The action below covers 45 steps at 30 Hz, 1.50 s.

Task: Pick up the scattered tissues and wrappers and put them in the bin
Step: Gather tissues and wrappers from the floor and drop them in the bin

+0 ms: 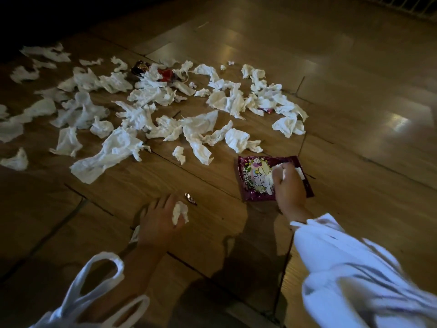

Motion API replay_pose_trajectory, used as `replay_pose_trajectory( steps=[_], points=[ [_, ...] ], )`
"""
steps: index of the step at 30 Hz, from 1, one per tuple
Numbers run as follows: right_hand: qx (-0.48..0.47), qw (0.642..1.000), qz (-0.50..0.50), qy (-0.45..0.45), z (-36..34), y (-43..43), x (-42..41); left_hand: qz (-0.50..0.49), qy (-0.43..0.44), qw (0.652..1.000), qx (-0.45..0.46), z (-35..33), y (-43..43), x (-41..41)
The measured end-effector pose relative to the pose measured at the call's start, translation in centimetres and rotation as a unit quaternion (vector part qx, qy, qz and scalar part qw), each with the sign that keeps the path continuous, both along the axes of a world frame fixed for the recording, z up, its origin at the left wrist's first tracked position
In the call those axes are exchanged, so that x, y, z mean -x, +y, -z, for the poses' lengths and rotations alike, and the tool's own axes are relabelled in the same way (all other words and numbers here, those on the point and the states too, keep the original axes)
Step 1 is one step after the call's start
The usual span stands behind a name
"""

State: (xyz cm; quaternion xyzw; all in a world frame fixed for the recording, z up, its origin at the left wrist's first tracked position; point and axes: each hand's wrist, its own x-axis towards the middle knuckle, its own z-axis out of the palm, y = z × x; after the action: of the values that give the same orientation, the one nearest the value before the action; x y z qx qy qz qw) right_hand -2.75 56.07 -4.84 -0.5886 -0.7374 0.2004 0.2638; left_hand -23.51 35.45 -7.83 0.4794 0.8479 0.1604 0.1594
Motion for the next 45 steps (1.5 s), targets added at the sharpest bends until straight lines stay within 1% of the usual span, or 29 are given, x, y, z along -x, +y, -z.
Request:
replay_pose_trajectory(
  steps=[2, 3, 4, 5, 7, 8, 10, 12, 13, 15, 16, 17, 18, 19, 20, 23, 25, 27, 29, 31, 32, 34, 35, 37, 39, 41, 42, 44, 45],
  points=[
    [0.059, 0.984, -0.064, -0.155, 1.1, 0.9, -0.7, 0.050, 0.030, 0.998, 0.023, 0.0, 0.2, 0.0],
    [0.075, 0.975, -0.091, -0.188, 1.5, 1.1, -1.0, 0.079, 0.043, 0.995, 0.040, -0.1, 0.4, 0.0],
    [0.078, 0.976, -0.097, -0.180, 1.7, 1.1, -1.0, 0.110, 0.056, 0.991, 0.061, -0.1, 0.6, 0.0],
    [0.071, 0.983, -0.086, -0.143, 1.8, 1.1, -1.1, 0.140, 0.072, 0.984, 0.079, -0.2, 0.9, 0.0],
    [0.039, 0.999, -0.029, -0.020, 1.7, 0.9, -1.3, 0.180, 0.100, 0.974, 0.091, -0.2, 1.6, 0.0],
    [0.033, 0.998, 0.003, 0.048, 1.4, 0.5, -1.6, 0.188, 0.113, 0.970, 0.104, -0.4, 1.9, -0.1],
    [0.036, 0.982, 0.064, 0.174, 0.9, -0.8, -2.5, 0.184, 0.126, 0.965, 0.138, -0.1, 2.3, 0.0],
    [0.030, 0.966, 0.108, 0.231, 0.9, -2.6, -3.7, 0.161, 0.130, 0.971, 0.121, -0.1, 2.1, 0.0],
    [0.037, 0.967, 0.112, 0.227, 1.4, -3.5, -4.4, 0.152, 0.138, 0.975, 0.090, -0.2, 1.9, -0.2],
    [0.067, 0.977, 0.079, 0.186, 2.4, -5.3, -5.2, 0.125, 0.148, 0.980, 0.046, 0.5, 1.4, -0.3],
    [0.068, 0.989, 0.047, 0.119, 3.2, -6.0, -5.5, 0.109, 0.135, 0.984, 0.034, 0.8, 1.1, -0.4],
    [0.057, 0.998, 0.012, 0.018, 3.9, -6.5, -5.8, 0.100, 0.127, 0.986, 0.032, 0.9, 1.0, -0.5],
    [0.046, 0.996, -0.020, -0.078, 4.5, -6.9, -6.0, 0.093, 0.121, 0.988, 0.033, 0.7, 0.9, -0.6],
    [0.034, 0.989, -0.036, -0.140, 4.8, -7.3, -6.0, 0.090, 0.120, 0.988, 0.026, 0.7, 0.9, -0.6],
    [0.025, 0.985, -0.037, -0.165, 4.7, -7.6, -5.9, 0.092, 0.123, 0.988, 0.020, 0.8, 0.7, -0.6],
    [0.016, 0.987, -0.043, -0.155, 4.5, -7.5, -5.7, 0.077, 0.106, 0.990, 0.049, 0.8, 0.1, -0.4],
    [0.038, 0.987, -0.071, -0.138, 4.3, -7.4, -5.6, 0.077, 0.083, 0.992, 0.058, 1.0, -0.2, -0.2],
    [0.052, 0.991, -0.064, -0.107, 4.2, -7.3, -5.5, 0.092, 0.053, 0.992, 0.066, 1.0, -0.2, 0.1],
    [0.066, 0.993, -0.031, -0.090, 4.3, -7.2, -5.4, 0.103, 0.034, 0.993, 0.036, 1.1, -0.3, 0.5],
    [0.070, 0.993, -0.016, -0.098, 4.4, -7.0, -5.2, 0.108, 0.008, 0.994, 0.016, 0.7, -0.5, 0.6],
    [0.057, 0.992, -0.017, -0.109, 4.4, -7.0, -5.2, 0.094, -0.023, 0.995, -0.003, 0.4, -0.7, 0.6],
    [0.027, 0.992, -0.023, -0.121, 4.3, -7.0, -5.2, -0.010, -0.112, 0.993, -0.028, -0.4, -0.9, 0.7],
    [0.026, 0.992, -0.031, -0.123, 4.2, -7.1, -5.2, -0.053, -0.157, 0.986, -0.035, -0.7, -0.9, 0.8],
    [0.053, 0.987, -0.072, -0.135, 3.7, -7.1, -5.1, -0.114, -0.219, 0.967, -0.060, -0.8, -1.1, 1.1],
    [0.079, 0.972, -0.145, -0.166, 2.8, -7.2, -4.4, -0.158, -0.264, 0.946, -0.105, -1.6, -1.5, 1.2],
    [0.078, 0.931, -0.254, -0.250, 1.2, -7.5, -2.2, -0.176, -0.307, 0.928, -0.118, -2.3, -2.0, 1.6],
    [0.081, 0.910, -0.307, -0.266, 0.2, -7.8, -0.4, -0.173, -0.309, 0.928, -0.119, -2.5, -2.3, 2.2],
    [0.123, 0.898, -0.373, -0.200, -2.0, -8.8, 4.4, -0.145, -0.266, 0.948, -0.097, -3.4, -2.9, 4.3],
    [0.123, 0.895, -0.395, -0.170, -3.2, -9.5, 7.1, -0.133, -0.235, 0.959, -0.081, -4.0, -3.3, 5.7]
  ],
)
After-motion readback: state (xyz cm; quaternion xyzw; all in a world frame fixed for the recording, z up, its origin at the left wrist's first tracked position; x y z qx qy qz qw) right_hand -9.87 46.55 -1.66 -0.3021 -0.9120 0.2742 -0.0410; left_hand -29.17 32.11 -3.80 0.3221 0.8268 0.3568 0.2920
